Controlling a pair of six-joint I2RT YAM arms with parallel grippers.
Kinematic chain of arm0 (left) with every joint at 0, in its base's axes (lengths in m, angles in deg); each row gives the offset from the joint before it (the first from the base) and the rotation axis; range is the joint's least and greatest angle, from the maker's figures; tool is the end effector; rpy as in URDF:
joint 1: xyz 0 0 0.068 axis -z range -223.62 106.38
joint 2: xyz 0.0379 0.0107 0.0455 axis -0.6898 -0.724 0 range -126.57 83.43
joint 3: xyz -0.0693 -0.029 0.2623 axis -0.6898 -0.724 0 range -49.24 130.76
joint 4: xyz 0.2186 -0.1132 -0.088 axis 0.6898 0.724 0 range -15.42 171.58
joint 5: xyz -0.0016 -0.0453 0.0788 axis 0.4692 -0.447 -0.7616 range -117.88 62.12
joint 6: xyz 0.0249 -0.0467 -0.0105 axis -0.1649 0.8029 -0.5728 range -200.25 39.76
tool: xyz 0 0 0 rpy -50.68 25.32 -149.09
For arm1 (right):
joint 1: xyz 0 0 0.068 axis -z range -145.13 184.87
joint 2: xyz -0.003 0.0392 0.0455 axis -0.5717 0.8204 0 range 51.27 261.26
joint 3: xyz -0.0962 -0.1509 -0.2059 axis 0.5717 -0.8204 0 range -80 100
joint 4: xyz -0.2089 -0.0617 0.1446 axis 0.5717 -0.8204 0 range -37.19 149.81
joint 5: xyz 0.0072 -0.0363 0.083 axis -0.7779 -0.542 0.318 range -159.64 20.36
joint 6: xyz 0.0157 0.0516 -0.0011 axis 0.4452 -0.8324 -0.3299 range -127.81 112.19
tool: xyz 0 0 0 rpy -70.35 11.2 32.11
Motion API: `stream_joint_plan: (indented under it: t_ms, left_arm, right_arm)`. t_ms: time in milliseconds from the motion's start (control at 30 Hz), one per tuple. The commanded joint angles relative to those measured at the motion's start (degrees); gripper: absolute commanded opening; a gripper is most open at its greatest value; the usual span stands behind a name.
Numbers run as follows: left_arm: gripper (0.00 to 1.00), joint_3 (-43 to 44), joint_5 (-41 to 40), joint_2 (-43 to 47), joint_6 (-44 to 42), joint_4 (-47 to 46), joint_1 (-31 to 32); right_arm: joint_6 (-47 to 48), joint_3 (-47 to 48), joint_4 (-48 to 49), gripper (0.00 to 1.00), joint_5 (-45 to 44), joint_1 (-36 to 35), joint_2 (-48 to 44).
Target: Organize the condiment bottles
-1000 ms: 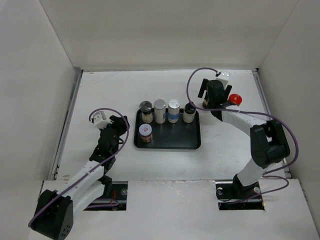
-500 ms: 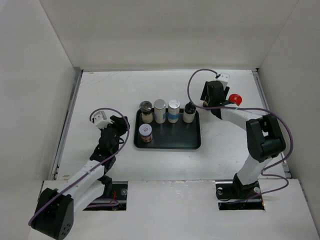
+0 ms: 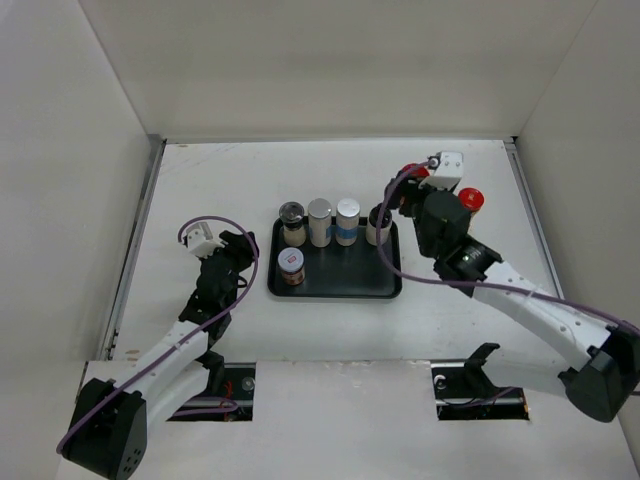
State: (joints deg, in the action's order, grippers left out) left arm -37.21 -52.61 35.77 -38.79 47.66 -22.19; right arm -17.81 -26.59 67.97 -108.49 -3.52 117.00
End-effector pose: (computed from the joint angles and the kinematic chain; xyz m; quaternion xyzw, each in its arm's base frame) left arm 0.1743 -0.0524 0.1986 -0.2663 0.7056 -0.1932 0.6276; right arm 0.2216 0.1470 0.3530 0.0502 0.7250 0.0410 0.6857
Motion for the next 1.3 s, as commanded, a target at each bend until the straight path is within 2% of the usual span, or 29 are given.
stream_joint_plan:
  t_ms: [0,133,233,400,667,967,1133,1167,1200,1267]
  left_arm:
    - [0.48,-0.6,0.3,1.2,0.4,-3.1,0.1]
    - [0.48,-0.6,-0.1,1.1,0.3,-3.1,-0.3]
    - [0.49,-0.8,-0.1,1.3,0.3,-3.1,-0.3]
    - [0.49,-1.0,-0.1,2.0,0.3,-3.1,-0.4]
    - [0.49,-1.0,-0.1,1.3,0.3,-3.3,-0.4]
    - [0.50,-0.9,0.3,0.6,0.4,-3.6,-0.4]
    - [0.50,-1.0,0.2,1.1,0.4,-3.6,-0.2]
    - [0.50,-1.0,0.4,1.1,0.4,-3.6,-0.3]
    - [0.50,-1.0,0.3,1.3,0.4,-3.6,-0.1]
    - [0.50,-1.0,0.2,1.2,0.4,-3.6,0.0]
  right_arm:
    - [2.7,-0.4,7.0,0.48,-1.6,-7.4,-2.9]
    - [1.7,-0.6,7.8,0.49,-0.6,-14.5,-0.4]
    - [-0.4,-0.7,10.0,0.49,0.8,-17.4,4.3]
    - [-2.7,-2.0,15.6,0.49,2.2,-19.1,12.8]
    - [-4.9,-5.2,25.2,0.49,-2.5,-21.4,23.5]
    - [-9.1,-6.4,24.1,0.53,-6.3,-25.5,25.2]
    - [-12.1,-5.9,18.9,0.63,-7.1,-26.3,24.8]
    - [-12.6,-5.9,17.9,0.68,-7.0,-26.4,24.4]
    - [-12.5,-5.8,16.6,0.82,-7.6,-26.5,23.7]
    - [-12.4,-5.9,15.9,0.90,-7.6,-26.5,22.3]
